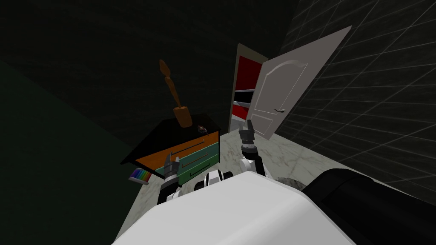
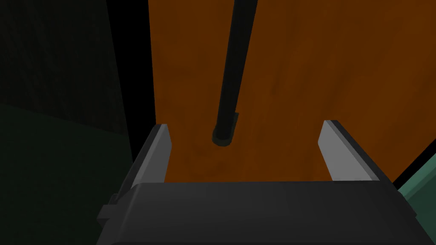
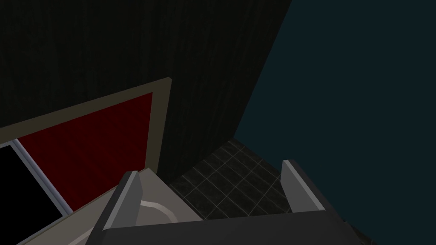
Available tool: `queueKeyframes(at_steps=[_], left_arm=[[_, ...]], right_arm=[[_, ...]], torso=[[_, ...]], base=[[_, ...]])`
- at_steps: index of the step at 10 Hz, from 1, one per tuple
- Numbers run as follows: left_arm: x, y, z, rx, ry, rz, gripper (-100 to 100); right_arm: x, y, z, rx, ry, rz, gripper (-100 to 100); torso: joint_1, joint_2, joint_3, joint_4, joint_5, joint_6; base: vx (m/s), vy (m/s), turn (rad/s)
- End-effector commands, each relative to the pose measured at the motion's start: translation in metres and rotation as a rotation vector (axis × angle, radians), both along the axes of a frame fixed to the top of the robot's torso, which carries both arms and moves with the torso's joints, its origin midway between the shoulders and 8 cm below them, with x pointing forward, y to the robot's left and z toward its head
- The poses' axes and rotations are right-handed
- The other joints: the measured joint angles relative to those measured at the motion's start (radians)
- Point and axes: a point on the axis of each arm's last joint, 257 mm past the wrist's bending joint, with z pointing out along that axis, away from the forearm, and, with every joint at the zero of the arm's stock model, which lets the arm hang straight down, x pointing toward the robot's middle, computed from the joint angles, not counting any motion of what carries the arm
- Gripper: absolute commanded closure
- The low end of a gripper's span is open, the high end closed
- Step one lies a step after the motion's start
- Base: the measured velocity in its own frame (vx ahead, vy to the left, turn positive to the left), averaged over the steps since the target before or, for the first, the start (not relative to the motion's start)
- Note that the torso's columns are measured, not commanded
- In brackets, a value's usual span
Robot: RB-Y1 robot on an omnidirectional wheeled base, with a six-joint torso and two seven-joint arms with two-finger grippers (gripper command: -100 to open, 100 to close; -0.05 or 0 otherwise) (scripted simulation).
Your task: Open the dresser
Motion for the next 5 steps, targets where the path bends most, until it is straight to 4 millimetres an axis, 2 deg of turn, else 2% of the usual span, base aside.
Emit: queueKeyframes(at_steps=[1, 2, 3, 4, 5], left_arm=[[0.006, 0.003, 0.01, 0.002, 0.0, 0.0, -100], [0.004, 0.002, 0.009, 0.002, -0.002, 0.0, -100], [0.001, 0.0, 0.001, 0.0, 0.0, 0.0, 100], [0.002, 0.001, 0.004, 0.001, 0.002, 0.0, 100], [0.002, 0.001, 0.012, 0.005, -0.01, -0.003, 100]], right_arm=[[0.0, 0.0, 0.0, 0.0, 0.0, 0.0, 0], [0.0, 0.0, 0.0, 0.0, 0.0, 0.0, 0], [0.0, 0.0, 0.0, 0.0, 0.0, 0.0, 0], [0.0, 0.0, 0.0, 0.0, 0.0, 0.0, 0], [0.0, 0.0, 0.0, 0.0, 0.0, 0.0, 0]], torso=[[-0.001, -0.002, -0.001, 0.0, 0.0, 0.0], [-0.001, -0.003, -0.002, -0.001, 0.0, 0.0], [-0.002, 0.0, 0.0, 0.0, 0.0, 0.0], [-0.003, 0.004, 0.003, 0.001, -0.001, 0.0], [0.0, -0.002, 0.001, -0.005, 0.004, 0.002]], base=[[0.077, 0.004, -0.001], [0.036, 0.003, 0.0], [-0.026, -0.002, 0.003], [-0.011, 0.007, 0.019], [-0.135, -0.034, 0.015]])
